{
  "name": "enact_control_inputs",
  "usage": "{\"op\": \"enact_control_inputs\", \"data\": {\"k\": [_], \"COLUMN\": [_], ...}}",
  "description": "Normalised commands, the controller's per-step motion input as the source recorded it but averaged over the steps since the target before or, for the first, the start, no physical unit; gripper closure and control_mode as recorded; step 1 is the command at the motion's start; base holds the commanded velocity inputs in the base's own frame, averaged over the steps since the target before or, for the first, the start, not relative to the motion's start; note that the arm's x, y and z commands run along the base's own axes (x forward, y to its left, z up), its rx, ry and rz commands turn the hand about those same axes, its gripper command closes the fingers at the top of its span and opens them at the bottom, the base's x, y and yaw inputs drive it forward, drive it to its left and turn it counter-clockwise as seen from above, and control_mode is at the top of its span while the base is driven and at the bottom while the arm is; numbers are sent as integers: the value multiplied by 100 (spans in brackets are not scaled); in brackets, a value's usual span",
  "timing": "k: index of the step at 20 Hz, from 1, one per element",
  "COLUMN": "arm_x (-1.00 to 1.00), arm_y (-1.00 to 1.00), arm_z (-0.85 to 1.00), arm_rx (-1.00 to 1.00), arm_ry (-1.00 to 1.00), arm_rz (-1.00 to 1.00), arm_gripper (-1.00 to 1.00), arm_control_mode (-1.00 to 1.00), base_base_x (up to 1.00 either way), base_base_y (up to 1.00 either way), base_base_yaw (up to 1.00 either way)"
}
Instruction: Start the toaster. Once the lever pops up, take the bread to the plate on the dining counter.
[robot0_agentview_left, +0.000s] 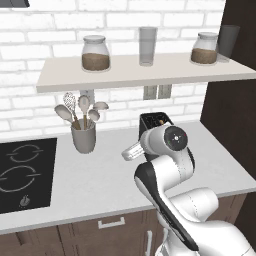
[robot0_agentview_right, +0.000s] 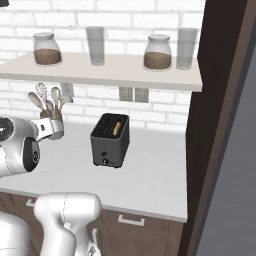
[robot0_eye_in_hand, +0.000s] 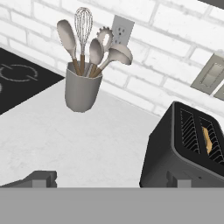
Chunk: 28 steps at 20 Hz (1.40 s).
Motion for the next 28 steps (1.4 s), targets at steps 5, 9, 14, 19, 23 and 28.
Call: {"op": "enact_control_inputs", "data": {"k": [5, 9, 14, 19, 23, 28], "arm_x": [0, 0, 0, 0, 0, 0], "arm_y": [0, 0, 0, 0, 0, 0], "arm_z": [0, 0, 0, 0, 0, 0], "arm_rx": [0, 0, 0, 0, 0, 0], "arm_ry": [0, 0, 0, 0, 0, 0], "arm_rz": [0, 0, 0, 0, 0, 0], "arm_gripper": [-100, -100, -100, -100, -100, -100], "arm_control_mode": [-100, -100, -100, -100, -100, -100], "base_base_x": [0, 0, 0, 0, 0, 0], "base_base_y": [0, 0, 0, 0, 0, 0], "base_base_yaw": [0, 0, 0, 0, 0, 0]}}
